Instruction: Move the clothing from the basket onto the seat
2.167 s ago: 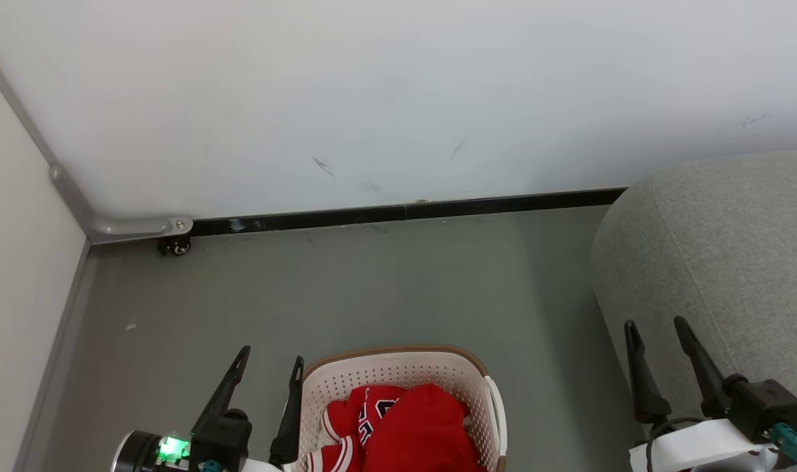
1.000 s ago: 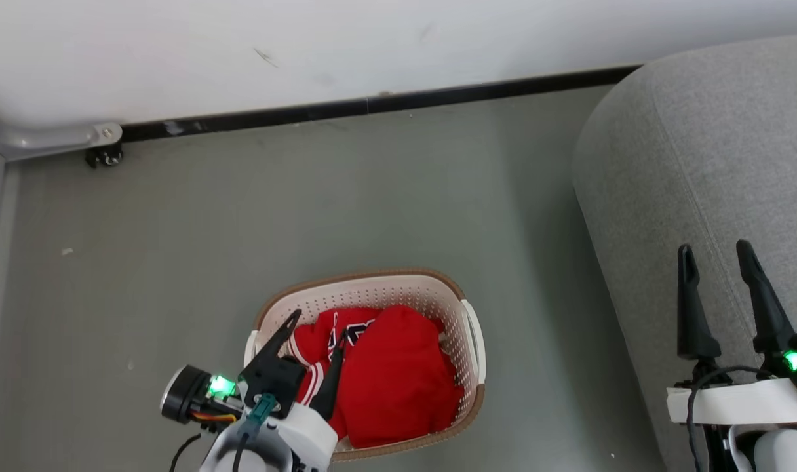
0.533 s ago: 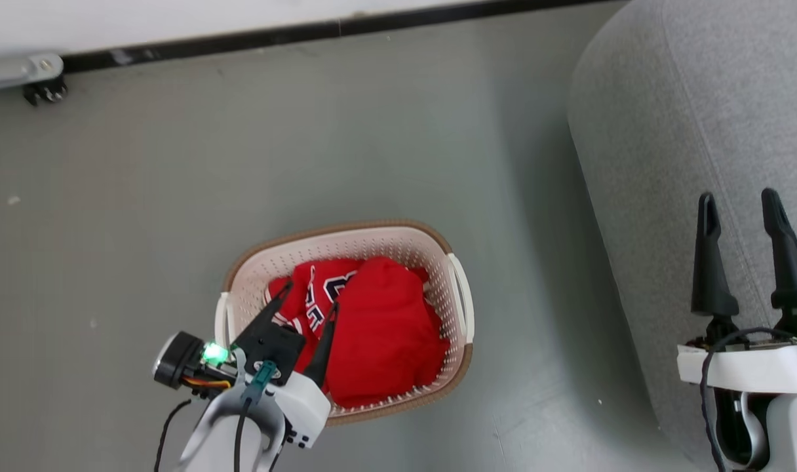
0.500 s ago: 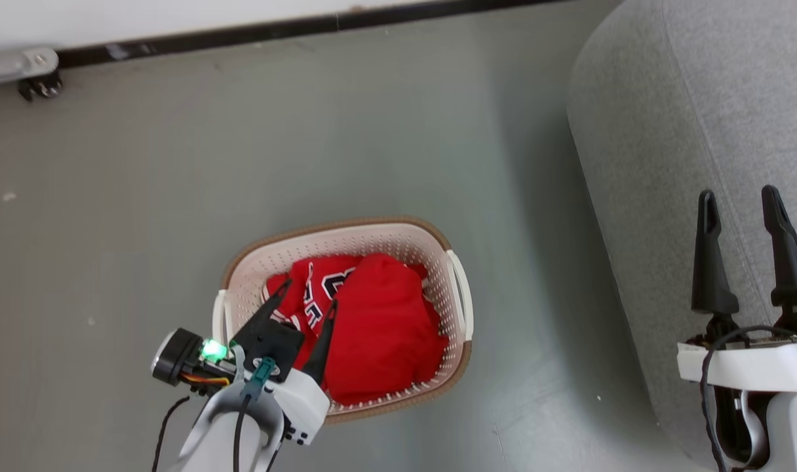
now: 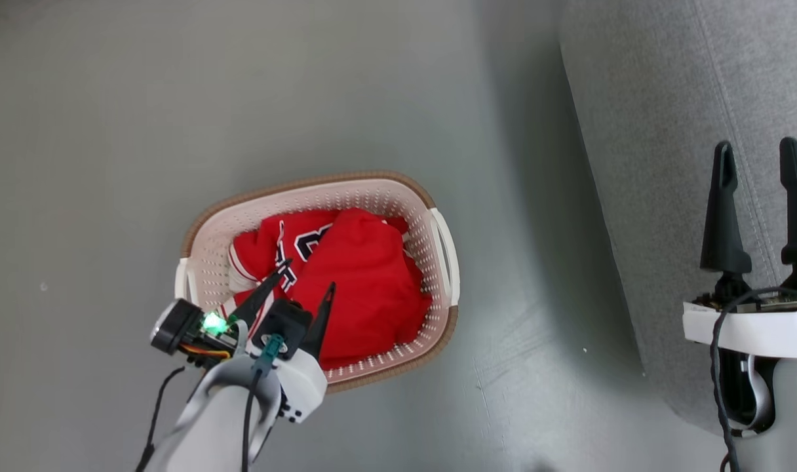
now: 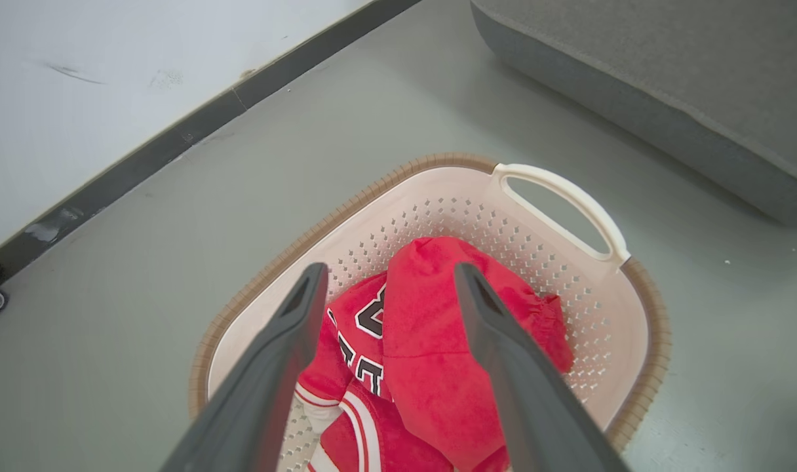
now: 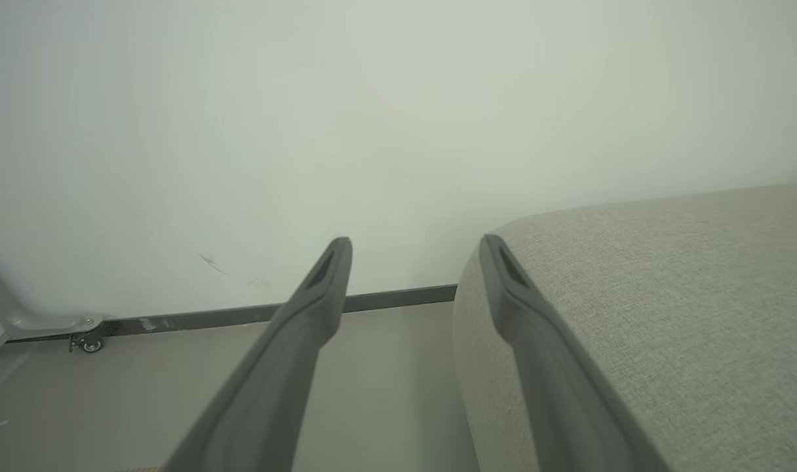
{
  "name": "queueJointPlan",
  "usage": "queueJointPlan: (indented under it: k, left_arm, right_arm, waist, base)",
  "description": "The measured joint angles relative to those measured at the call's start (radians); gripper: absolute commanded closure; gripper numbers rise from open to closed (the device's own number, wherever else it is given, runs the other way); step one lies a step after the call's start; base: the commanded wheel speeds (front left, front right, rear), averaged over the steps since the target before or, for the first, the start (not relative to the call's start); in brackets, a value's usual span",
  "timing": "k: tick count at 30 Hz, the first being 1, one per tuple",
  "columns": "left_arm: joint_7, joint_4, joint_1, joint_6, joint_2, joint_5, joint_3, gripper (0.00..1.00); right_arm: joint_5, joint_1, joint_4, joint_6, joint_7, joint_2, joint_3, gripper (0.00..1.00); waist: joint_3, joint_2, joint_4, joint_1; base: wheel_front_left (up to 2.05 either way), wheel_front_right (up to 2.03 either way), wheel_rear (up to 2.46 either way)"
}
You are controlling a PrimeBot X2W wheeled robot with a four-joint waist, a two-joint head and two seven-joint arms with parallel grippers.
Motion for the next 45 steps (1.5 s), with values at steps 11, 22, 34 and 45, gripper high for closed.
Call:
queueJointPlan:
  k: [11,22,34,45]
  left_arm:
    - [0.0,0.1,-0.071,-0.017,0.03,0.025,-0.013,0.0]
    - [-0.002,0.171,-0.136,-0.016,0.049,0.051,-0.023,0.0]
    - [-0.002,0.233,-0.189,-0.007,0.057,0.06,-0.025,0.0]
    - [0.033,0.295,-0.251,0.022,0.067,0.08,-0.026,0.0]
  right_arm:
    - [0.025,-0.052,0.005,0.0,-0.001,0.0,0.021,0.0]
    - [0.049,-0.101,-0.011,0.0,-0.003,0.0,0.025,0.0]
    - [0.068,-0.162,-0.015,0.0,-0.003,-0.001,0.055,0.0]
    - [0.086,-0.19,-0.016,0.0,-0.003,-0.001,0.061,0.0]
  waist:
    - [0.082,0.0,-0.035,0.0]
    - [0.153,0.0,-0.084,0.0]
    - [0.214,0.0,-0.122,0.0]
    - [0.254,0.0,-0.144,0.0]
  base:
    - [0.0,0.0,0.0]
    - [0.0,0.0,0.0]
    - [0.0,0.0,0.0]
    - [0.0,0.0,0.0]
